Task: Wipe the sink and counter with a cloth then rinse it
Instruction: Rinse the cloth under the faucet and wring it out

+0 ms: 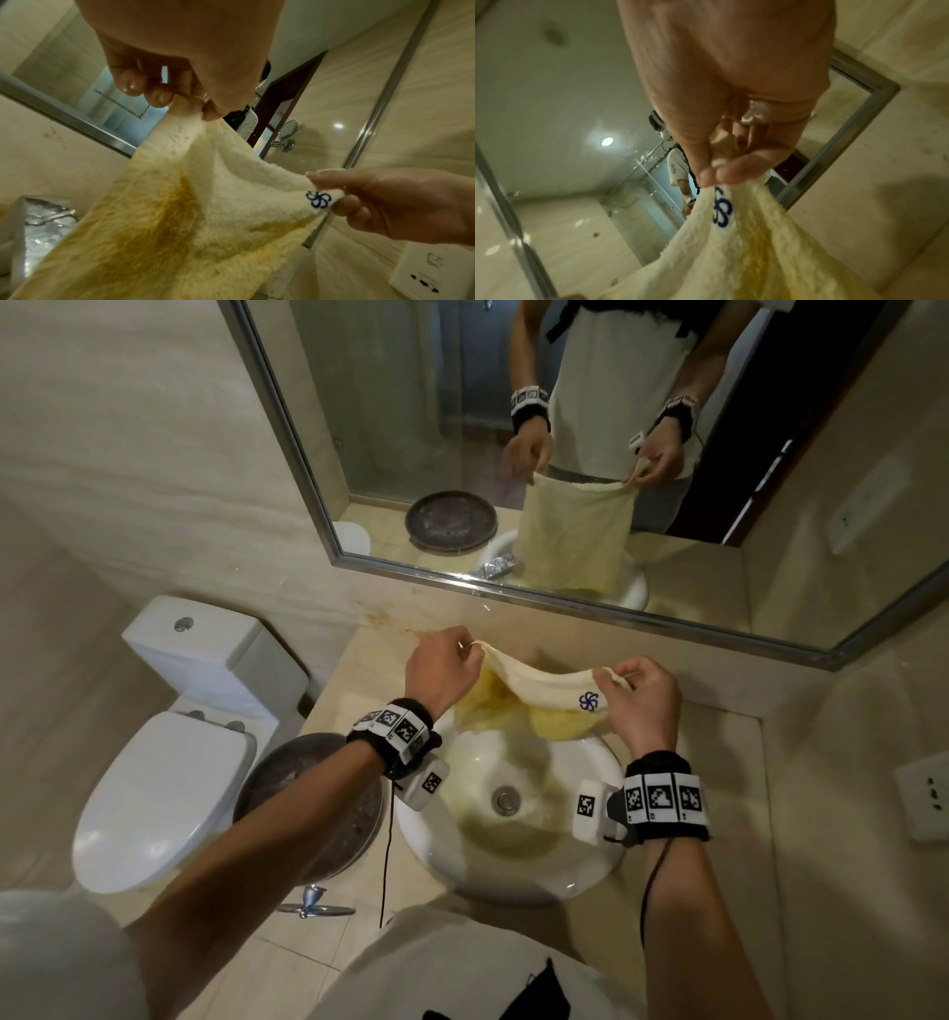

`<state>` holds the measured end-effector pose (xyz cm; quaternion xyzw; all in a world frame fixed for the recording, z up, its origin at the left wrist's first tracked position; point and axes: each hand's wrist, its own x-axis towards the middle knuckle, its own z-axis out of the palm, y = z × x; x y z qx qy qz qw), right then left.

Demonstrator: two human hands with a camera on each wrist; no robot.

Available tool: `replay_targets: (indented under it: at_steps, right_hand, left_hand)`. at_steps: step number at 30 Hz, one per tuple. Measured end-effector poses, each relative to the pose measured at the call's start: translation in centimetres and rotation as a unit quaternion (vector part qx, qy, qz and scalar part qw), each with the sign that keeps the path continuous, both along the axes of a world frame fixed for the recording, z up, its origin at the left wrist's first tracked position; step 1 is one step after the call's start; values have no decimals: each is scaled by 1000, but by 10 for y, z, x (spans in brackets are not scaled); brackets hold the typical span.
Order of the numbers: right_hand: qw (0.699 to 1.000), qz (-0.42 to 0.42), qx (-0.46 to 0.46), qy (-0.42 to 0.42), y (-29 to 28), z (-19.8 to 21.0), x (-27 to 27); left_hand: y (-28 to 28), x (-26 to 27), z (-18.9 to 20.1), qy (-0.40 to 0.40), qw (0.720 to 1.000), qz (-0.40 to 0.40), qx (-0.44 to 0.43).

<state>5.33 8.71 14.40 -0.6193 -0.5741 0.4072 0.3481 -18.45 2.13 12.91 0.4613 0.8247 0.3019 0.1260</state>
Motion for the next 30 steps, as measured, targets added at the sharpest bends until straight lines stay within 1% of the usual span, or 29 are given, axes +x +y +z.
replay_targets:
  at_steps: [2, 4, 6, 8, 12, 17, 18, 20, 24, 30]
  right_hand:
    - [999, -10, 7, -50, 0, -6, -2]
    - [999, -14, -2, -48, -2, -12, -7]
    - [999, 1, -12, -33, -4, -15, -13]
    - [999, 17, -38, -2, -6, -16, -18]
    - [986, 86, -117, 85, -10, -11, -25]
    - [963, 166, -145, 154, -15, -5, -30]
    - [962, 173, -142, 157, -15, -5, -30]
    - [965, 180, -125, 146, -16, -6, -29]
    - [971, 193, -82, 114, -13, -12, -28]
    - [970, 239, -12, 54, -13, -21, -32]
  left_hand:
    - [1, 6, 0, -41, 998, -8, -41]
    - [0, 16, -1, -82, 993, -28, -78]
    - [0, 27, -2, -150, 983, -41, -96]
    - [-2, 37, -2, -229, 968, -45, -97]
    - [-2, 48, 2, -338, 935, -49, -96]
    - [-4, 53, 11, -459, 881, -42, -104]
    - [-4, 53, 13, -472, 874, -40, -107]
    - [-6, 51, 16, -482, 869, -36, -108]
    - [-7, 49, 19, -470, 877, -3, -96]
    - [-2, 49, 22, -486, 869, 42, -77]
